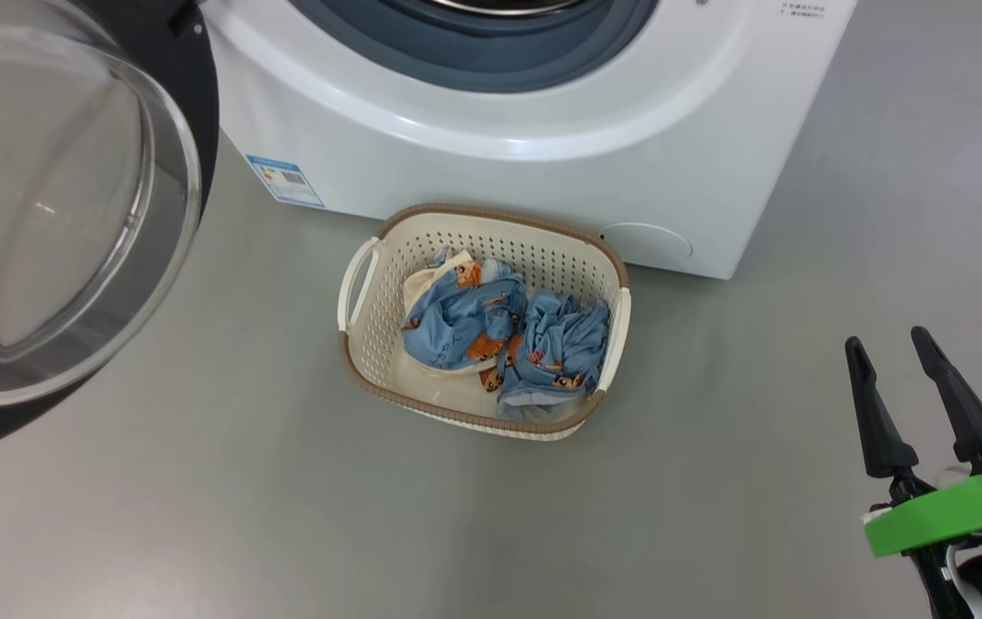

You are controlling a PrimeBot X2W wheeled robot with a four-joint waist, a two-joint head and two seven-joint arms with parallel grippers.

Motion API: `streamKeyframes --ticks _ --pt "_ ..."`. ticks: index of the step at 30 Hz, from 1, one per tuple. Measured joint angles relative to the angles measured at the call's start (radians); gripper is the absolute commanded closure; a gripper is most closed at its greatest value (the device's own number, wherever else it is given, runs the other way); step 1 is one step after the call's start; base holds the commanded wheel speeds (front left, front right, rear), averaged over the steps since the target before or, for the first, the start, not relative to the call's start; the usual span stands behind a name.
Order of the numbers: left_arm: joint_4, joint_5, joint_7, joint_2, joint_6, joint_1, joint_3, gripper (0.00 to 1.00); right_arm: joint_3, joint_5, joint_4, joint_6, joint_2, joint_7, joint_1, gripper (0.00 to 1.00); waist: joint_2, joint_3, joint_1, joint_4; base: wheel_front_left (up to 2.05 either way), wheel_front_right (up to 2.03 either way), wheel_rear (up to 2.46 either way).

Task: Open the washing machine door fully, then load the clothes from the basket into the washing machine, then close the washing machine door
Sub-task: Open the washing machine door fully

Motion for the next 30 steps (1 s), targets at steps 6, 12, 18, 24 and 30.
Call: streamKeyframes --ticks 6,12,18,24,30 --pt "-0.059 -0.029 0.0 -0.026 -0.008 0.048 -0.066 1.0 -0.01 0.0 0.004 0.0 0.018 0.0 0.043 0.0 0.0 -0.041 0.0 0.006 0.0 0.0 0.0" --pt "-0.15 -0.12 0.0 -0.041 -0.008 0.148 -0.173 1.0 -0.02 0.0 0.005 0.0 0.036 0.0 0.062 0.0 0.0 -0.083 0.0 0.015 0.0 0.0 0.0" --pt "-0.269 -0.197 0.001 -0.043 -0.008 0.273 -0.266 0.85 -0.032 0.0 0.005 0.0 0.057 0.0 0.099 0.0 0.0 -0.126 0.0 0.019 0.0 0.0 0.0" --pt "-0.376 -0.226 0.001 -0.06 -0.008 0.383 -0.299 0.04 -0.035 0.0 0.001 0.0 0.063 0.0 0.103 0.0 0.0 -0.151 -0.0001 0.009 0.0 0.0 0.0" --pt "-0.478 -0.238 0.001 -0.092 -0.008 0.451 -0.324 0.0 -0.042 0.0 -0.005 0.0 0.071 0.0 0.103 0.0 0.0 -0.159 0.0 -0.023 0.0 0.0 0.0"
